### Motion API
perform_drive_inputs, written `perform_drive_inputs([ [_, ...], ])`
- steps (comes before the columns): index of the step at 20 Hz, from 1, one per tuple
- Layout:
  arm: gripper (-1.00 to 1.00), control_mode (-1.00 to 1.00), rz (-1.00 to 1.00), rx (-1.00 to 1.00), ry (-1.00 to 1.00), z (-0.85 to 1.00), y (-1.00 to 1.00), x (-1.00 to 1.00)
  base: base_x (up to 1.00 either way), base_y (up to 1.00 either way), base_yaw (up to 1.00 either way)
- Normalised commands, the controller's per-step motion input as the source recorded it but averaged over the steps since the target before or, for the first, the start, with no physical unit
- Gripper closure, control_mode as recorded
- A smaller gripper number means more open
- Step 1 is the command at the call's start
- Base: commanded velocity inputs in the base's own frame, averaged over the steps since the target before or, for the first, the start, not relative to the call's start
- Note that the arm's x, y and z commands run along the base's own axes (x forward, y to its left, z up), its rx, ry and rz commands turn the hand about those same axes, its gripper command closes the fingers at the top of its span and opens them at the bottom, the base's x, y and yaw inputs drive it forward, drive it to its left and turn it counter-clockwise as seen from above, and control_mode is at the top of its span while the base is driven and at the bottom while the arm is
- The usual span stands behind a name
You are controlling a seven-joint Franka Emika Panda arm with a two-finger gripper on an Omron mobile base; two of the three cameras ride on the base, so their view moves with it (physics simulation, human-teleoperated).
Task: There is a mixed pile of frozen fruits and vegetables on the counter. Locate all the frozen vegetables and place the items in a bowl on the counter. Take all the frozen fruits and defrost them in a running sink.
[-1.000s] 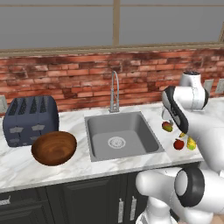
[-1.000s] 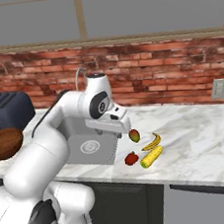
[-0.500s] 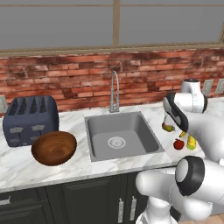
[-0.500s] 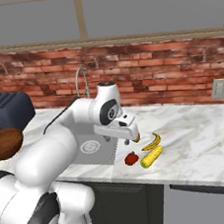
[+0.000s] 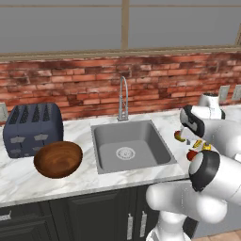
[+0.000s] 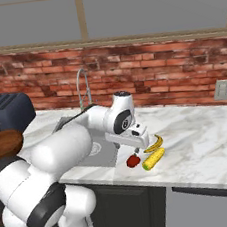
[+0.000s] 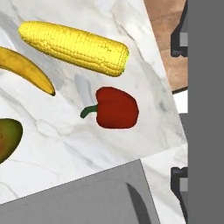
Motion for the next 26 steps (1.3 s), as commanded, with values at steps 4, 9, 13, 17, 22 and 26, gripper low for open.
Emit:
perform_drive_inputs([
  [4, -1.00, -1.00, 0.00, 0.03, 0.02, -0.34, -0.13, 0.24, 0.00, 0.00, 0.00],
  [9, -1.00, -1.00, 0.00, 0.00, 0.00, -0.28, 0.00, 0.21, 0.00, 0.00, 0.00],
  [13, -1.00, -1.00, 0.00, -0.01, -0.01, -0.34, -0.03, 0.02, 0.00, 0.00, 0.00],
  [17, -1.00, -1.00, -0.02, 0.00, 0.01, -0.27, -0.14, -0.11, 0.00, 0.00, 0.00],
  [22, -1.00, -1.00, 0.00, 0.00, 0.00, -0.19, 0.10, -0.02, 0.00, 0.00, 0.00],
  [26, -1.00, -1.00, -0.02, 0.00, 0.00, -0.27, 0.07, 0.05, 0.00, 0.00, 0.00],
])
